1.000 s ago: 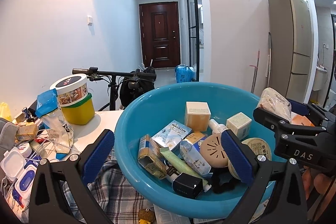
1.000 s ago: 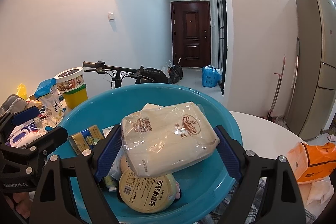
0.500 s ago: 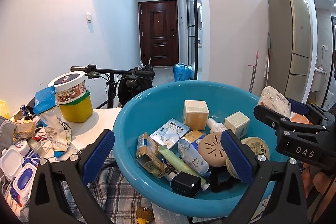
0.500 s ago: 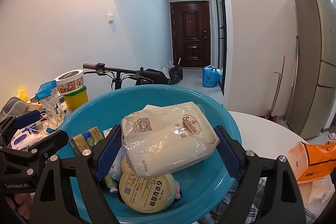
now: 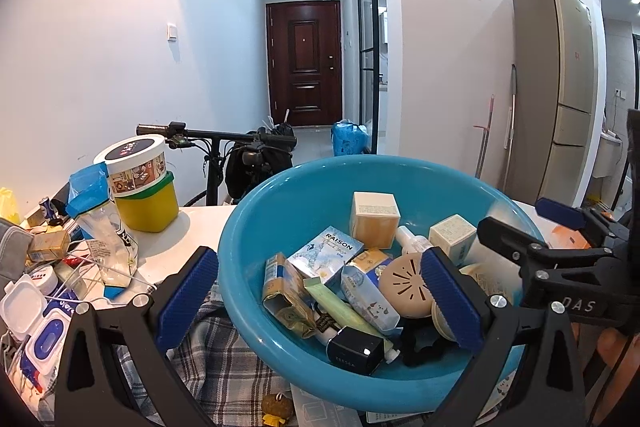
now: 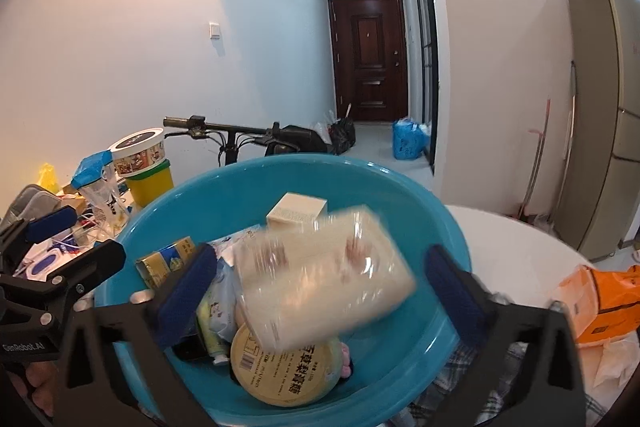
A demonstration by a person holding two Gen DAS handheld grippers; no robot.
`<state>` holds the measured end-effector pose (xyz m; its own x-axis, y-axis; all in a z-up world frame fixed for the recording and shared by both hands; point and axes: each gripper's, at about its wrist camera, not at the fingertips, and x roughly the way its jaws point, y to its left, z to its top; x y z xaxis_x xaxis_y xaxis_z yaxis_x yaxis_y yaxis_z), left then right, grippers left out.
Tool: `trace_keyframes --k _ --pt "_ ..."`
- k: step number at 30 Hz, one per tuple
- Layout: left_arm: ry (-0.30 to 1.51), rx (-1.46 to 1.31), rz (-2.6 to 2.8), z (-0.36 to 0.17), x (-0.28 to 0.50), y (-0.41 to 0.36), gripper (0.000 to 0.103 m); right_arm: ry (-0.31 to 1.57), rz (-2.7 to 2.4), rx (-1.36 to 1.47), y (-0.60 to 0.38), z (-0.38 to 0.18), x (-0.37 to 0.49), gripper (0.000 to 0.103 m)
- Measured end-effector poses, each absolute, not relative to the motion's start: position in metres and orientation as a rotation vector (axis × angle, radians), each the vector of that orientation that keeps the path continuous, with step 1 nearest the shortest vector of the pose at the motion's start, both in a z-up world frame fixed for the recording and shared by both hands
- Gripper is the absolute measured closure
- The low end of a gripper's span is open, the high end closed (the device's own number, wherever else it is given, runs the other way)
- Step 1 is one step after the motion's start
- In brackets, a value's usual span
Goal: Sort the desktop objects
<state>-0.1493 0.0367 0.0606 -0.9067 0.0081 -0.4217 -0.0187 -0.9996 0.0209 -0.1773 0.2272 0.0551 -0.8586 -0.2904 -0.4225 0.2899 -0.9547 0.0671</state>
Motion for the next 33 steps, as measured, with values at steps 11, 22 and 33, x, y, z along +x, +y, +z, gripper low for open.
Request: trace_keyframes --k 11,22,33 --pt "0.029 -0.680 3.052 0.0590 -0.1484 0.0366 0.000 0.025 -2.804 0.640 0.2244 0.0554 -0.1755 0.000" --pt "0.031 -0.694 3.034 0.0593 -0.1478 0.0383 0.000 0.009 -2.797 0.649 0.2262 0.0547 -0.1759 0.000" --pt "0.046 -0.777 2.969 0.0520 -0.1441 0.0443 0.000 0.026 -2.801 0.633 0.2259 0.0568 -0.1731 0.000"
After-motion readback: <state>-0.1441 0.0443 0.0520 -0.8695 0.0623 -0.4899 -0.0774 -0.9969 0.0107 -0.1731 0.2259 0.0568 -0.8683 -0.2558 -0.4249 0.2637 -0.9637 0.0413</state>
